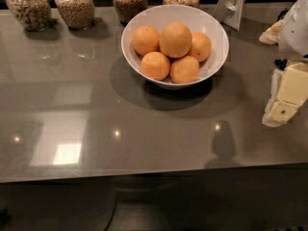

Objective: Pick orange from white bowl

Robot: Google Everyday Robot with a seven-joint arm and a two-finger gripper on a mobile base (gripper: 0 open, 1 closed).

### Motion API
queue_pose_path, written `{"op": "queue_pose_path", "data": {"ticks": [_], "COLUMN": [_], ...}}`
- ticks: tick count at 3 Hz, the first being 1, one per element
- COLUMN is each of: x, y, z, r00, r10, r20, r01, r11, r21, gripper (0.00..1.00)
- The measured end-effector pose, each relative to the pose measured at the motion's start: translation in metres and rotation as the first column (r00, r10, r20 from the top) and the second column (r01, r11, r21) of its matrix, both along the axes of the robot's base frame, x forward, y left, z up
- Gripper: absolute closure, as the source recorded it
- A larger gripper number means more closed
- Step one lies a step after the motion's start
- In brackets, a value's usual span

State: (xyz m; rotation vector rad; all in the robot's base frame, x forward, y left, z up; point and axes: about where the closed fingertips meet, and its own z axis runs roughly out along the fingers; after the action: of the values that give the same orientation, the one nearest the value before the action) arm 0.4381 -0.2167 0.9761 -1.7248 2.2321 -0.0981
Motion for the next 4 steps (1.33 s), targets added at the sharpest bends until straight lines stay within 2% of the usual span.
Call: {"op": "queue_pose_path", "data": {"ticks": [1,2,3,4], "x": [0.000,0.004,0.021,0.048], "y": [0.000,0.004,0.023,0.049], "z": [0.000,0.003,0.009,0.014], "r00": [1.0000,0.9998,0.9972,0.9922], "r10": [0.000,0.004,0.038,0.073], "r20": [0.000,0.020,0.065,0.100], "r01": [0.000,-0.005,-0.046,-0.097], "r11": [1.000,0.999,0.989,0.961], "r21": [0.000,0.037,0.141,0.258], "gripper": [0.00,0.00,0.00,0.00]}}
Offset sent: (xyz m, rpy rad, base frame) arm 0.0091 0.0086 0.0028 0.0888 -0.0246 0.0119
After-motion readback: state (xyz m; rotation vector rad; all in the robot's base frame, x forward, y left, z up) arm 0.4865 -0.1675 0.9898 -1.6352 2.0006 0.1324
